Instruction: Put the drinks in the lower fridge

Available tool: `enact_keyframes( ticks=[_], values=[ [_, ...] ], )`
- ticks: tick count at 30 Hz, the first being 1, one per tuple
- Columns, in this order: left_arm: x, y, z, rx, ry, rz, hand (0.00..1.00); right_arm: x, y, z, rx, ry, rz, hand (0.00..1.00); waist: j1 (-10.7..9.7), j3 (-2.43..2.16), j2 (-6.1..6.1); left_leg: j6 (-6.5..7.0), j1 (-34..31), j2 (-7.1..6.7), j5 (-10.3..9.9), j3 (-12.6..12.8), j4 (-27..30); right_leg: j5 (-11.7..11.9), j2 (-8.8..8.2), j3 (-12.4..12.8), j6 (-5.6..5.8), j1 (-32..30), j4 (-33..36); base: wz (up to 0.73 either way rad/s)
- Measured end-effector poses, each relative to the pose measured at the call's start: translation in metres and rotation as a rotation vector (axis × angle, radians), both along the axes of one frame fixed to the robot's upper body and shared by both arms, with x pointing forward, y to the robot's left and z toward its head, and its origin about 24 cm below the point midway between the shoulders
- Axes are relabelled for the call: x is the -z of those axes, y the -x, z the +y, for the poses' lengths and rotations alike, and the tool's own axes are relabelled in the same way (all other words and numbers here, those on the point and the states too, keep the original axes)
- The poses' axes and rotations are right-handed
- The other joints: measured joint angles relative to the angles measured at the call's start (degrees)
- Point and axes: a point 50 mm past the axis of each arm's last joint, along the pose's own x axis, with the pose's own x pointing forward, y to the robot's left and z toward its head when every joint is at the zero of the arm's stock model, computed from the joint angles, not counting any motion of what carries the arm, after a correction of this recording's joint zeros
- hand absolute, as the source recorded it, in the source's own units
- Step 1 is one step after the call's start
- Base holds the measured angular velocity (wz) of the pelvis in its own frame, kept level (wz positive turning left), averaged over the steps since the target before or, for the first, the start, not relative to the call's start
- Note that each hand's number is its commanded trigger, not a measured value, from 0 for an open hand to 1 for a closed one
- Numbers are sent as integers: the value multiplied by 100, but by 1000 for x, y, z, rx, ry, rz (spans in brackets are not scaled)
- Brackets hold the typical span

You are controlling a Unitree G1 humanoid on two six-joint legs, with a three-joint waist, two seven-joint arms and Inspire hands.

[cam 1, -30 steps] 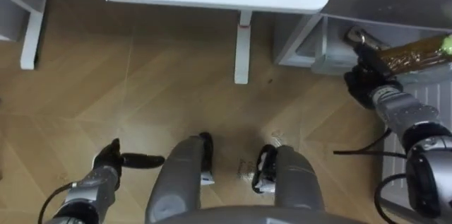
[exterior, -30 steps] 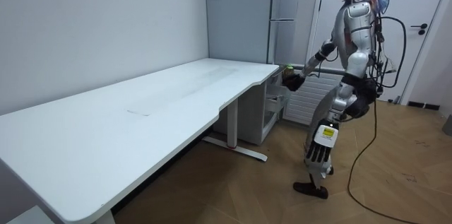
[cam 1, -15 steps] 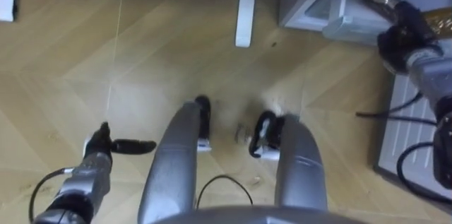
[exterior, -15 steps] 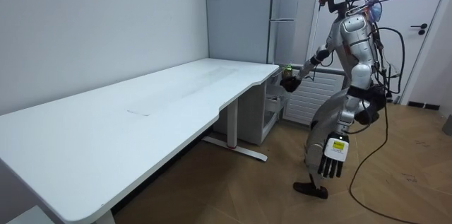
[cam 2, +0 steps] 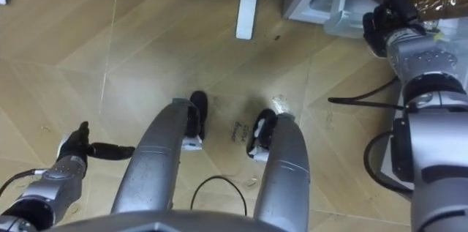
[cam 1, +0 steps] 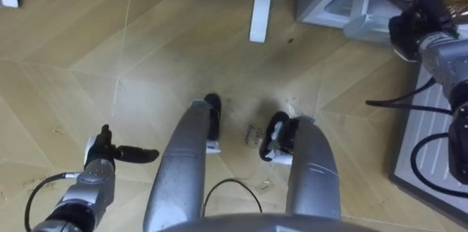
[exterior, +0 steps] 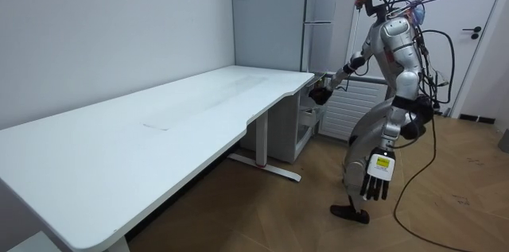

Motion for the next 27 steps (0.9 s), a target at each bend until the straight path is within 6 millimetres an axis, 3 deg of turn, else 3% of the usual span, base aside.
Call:
enact_keyframes(
  ticks=[3, 12, 13, 14, 22, 25, 27],
  values=[
    [-1, -1, -1, 2, 1, -10, 0, 0, 0, -1, 6, -3, 5, 100, 69, 0, 0, -2, 0, -10, 4, -6, -50, -41, -81, -105, -42, 20, -7, 9],
    [-2, 2, -5, 8, 7, -17, 0, 0, 0, 0, 20, -23, 9, 100, 219, 0, 0, -13, 1, -4, 0, 1, -169, -98, -86, -193, -71, 69, -97, 9],
    [-2, 2, -4, 7, 6, -14, 0, 1, 1, 0, 20, -22, 12, 40, 226, 0, 0, -13, 1, -3, -1, 6, -170, -98, -87, -194, -70, 71, -98, 4],
    [-2, 3, -3, 8, 4, -9, 0, 3, 2, -1, 19, -19, 26, 0, 228, 0, 0, -14, 3, -4, -2, 6, -170, -99, -87, -198, -68, 81, -100, 3],
    [-3, 5, 3, 37, 4, 10, 0, 9, 3, 6, -67, 58, 79, 0, 216, 9, -17, -36, 19, -3, 8, -3, -279, -98, -82, -227, -73, 95, -186, 0],
    [-2, 6, 3, 44, 12, 15, 0, 7, 1, 8, -97, 80, 70, 0, 204, 22, -39, -37, 25, -4, 9, -4, -297, -98, -85, -240, -72, 105, -207, 0],
    [-2, 7, 3, 49, 11, 17, 0, 6, 0, 8, -105, 87, 61, 0, 196, 54, -92, -38, 76, -5, 7, 0, -303, -99, -86, -242, -71, 153, -215, 0]
  ],
)
